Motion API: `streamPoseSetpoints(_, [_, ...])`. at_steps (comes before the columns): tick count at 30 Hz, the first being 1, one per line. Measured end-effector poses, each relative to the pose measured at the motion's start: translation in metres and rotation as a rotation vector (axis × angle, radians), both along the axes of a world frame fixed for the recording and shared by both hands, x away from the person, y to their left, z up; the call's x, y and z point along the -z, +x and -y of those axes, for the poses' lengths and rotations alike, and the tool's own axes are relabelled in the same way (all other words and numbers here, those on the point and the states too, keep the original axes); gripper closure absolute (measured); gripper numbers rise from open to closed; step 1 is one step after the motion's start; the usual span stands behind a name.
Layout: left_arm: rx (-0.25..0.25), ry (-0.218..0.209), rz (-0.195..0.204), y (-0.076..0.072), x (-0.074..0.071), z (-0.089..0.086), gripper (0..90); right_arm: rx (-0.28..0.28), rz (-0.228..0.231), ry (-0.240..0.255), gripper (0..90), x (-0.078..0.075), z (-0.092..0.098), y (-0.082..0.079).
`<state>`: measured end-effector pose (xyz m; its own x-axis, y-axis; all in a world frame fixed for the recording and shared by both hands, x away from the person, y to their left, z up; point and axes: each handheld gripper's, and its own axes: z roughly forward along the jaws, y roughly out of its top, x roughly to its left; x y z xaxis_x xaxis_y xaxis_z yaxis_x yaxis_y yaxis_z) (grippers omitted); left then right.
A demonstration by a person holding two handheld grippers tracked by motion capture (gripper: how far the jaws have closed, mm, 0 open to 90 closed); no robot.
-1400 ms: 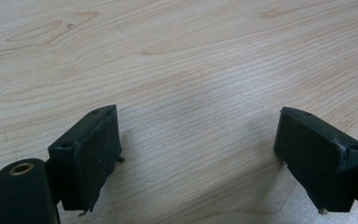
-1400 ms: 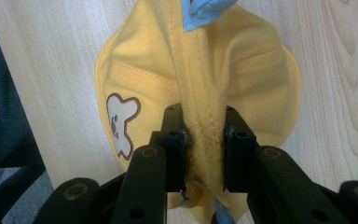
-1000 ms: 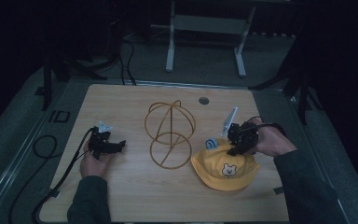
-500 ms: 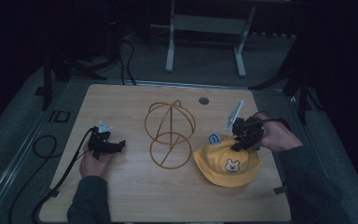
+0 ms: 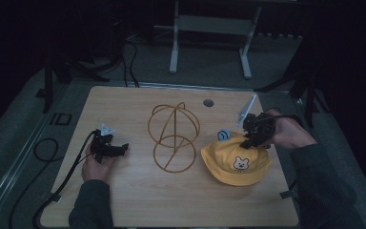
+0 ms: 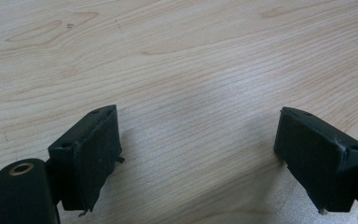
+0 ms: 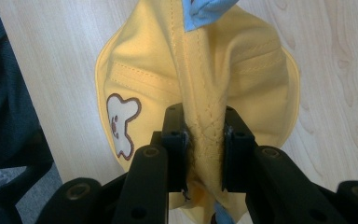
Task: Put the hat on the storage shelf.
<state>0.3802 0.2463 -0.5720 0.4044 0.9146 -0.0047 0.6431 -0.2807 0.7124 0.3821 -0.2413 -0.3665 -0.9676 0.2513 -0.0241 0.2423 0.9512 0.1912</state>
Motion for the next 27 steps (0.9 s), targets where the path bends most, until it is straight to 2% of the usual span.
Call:
streamPoseSetpoints(11, [0.000,0.001,0.000,0.000,0.000,0.000,14.3,0.029,0.004,0.016,75.4,-0.008,0.008,0.005])
streamPoseSetpoints(27, [0.002,0.002,-0.001,0.000,0.000,0.000,14.3,0.030,0.020,0.022,75.7,-0.021,0.008,0.009])
